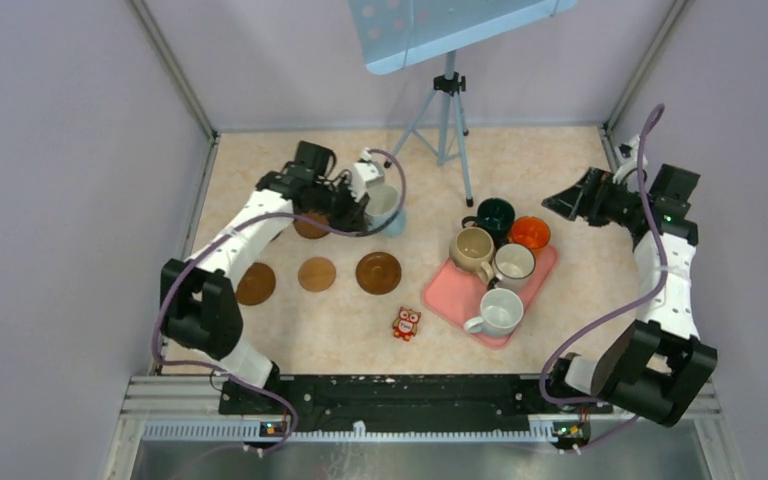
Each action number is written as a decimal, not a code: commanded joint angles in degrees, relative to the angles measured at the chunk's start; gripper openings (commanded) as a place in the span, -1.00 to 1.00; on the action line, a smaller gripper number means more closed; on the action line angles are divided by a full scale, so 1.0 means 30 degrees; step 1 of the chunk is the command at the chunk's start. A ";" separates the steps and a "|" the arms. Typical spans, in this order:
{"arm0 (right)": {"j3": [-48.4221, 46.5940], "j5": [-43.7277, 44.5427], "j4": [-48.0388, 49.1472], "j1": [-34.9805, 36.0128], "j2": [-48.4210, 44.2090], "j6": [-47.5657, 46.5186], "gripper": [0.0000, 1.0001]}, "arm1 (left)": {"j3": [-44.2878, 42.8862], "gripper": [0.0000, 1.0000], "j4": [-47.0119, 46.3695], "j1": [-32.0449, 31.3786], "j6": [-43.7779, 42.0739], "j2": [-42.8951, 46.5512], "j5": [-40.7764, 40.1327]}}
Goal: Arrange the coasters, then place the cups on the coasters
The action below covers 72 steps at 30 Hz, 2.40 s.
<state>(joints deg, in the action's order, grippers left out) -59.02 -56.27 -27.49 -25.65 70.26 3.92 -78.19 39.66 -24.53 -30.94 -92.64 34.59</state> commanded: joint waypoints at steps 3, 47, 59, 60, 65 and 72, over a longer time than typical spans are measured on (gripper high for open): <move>-0.2191 0.1092 -0.0425 0.3660 0.0359 0.0412 0.73 | 0.1608 -1.00 -0.1150 0.5004 0.0281 0.2773 0.0658; -0.8114 0.1281 0.1896 1.8716 0.5260 0.9411 0.84 | 0.2770 -1.00 -0.2255 1.6059 -0.3256 0.0060 -0.1732; -0.7793 0.1153 0.1889 1.8738 0.5363 0.9163 0.85 | 0.2353 -1.00 -0.2958 1.6035 -0.2986 -0.0873 -0.1442; -0.7789 0.1150 0.1913 1.8741 0.5392 0.9171 0.85 | 0.2362 -1.00 -0.3013 1.6030 -0.3013 -0.0892 -0.1384; -0.7806 0.1115 0.1958 1.8745 0.5478 0.9309 0.86 | 0.2300 -1.00 -0.3218 1.6015 -0.2951 -0.1096 -0.1508; -0.7806 0.1200 0.1896 1.8745 0.5481 0.9198 0.86 | 0.2068 -0.87 -0.3100 1.5999 -0.2980 -0.1448 -0.1610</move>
<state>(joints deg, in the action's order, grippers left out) -82.15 -52.58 -22.72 30.11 87.42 32.03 -69.04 33.45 23.27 -39.99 -96.84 27.64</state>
